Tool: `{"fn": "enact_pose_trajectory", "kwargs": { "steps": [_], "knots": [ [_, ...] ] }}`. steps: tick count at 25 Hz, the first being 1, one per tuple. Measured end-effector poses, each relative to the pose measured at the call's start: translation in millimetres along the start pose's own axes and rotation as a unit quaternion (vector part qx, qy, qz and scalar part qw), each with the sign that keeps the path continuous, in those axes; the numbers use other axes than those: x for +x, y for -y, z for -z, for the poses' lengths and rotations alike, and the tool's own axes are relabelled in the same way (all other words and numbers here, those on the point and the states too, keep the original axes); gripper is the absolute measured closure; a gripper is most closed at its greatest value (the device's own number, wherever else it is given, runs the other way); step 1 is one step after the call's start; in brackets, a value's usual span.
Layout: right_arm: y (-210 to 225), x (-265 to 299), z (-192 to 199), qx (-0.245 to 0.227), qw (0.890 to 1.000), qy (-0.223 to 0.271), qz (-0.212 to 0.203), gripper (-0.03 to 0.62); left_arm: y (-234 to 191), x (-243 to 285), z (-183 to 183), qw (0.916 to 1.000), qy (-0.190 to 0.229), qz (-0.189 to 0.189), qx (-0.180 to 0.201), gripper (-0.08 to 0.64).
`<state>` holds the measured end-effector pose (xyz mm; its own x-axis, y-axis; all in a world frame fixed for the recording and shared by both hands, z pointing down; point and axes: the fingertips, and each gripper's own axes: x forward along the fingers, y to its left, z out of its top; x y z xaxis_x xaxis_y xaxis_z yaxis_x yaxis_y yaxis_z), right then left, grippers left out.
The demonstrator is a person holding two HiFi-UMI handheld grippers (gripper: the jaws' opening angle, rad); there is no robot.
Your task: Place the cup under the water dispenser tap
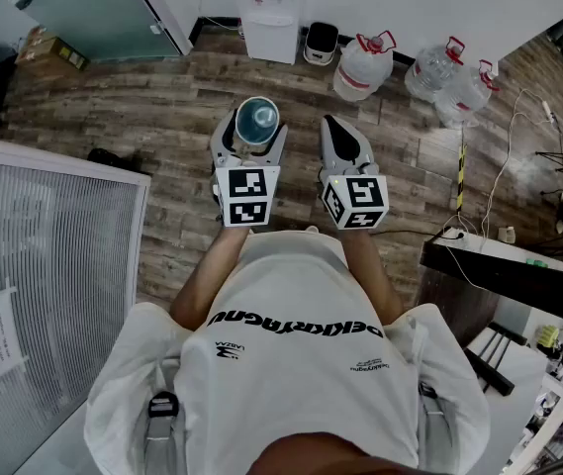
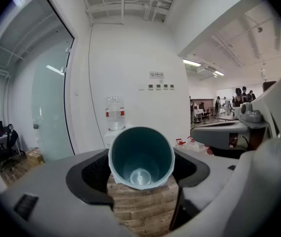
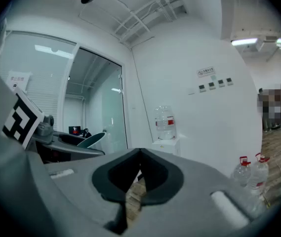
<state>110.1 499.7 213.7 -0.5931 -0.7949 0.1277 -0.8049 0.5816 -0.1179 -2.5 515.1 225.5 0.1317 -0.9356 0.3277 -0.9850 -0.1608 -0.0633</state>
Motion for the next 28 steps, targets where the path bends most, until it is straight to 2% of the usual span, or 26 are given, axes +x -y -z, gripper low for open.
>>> {"fn": "enact_pose_trajectory", "kwargs": {
  "steps": [9,16,18,22,28],
  "knots": [
    [40,-19,5,-0.018,1.0,0.008,-0.024,0.592,46,15,3,0.9996,0.005,-0.023,0.016,0.206],
    [63,-7,6,-0.011,1.0,0.014,-0.025,0.593,57,25,11,0.9981,-0.012,-0.038,0.047,0.206],
    [67,5,8,-0.008,1.0,0.012,-0.025,0.592,53,35,12,0.9973,-0.014,-0.042,0.058,0.206],
    [76,42,16,-0.018,0.999,-0.001,-0.027,0.592,37,71,15,0.9977,-0.016,-0.036,0.056,0.206],
    [128,147,13,-0.023,1.0,-0.011,-0.004,0.593,-9,177,0,0.9987,-0.014,-0.016,0.046,0.206]
  ]
}}
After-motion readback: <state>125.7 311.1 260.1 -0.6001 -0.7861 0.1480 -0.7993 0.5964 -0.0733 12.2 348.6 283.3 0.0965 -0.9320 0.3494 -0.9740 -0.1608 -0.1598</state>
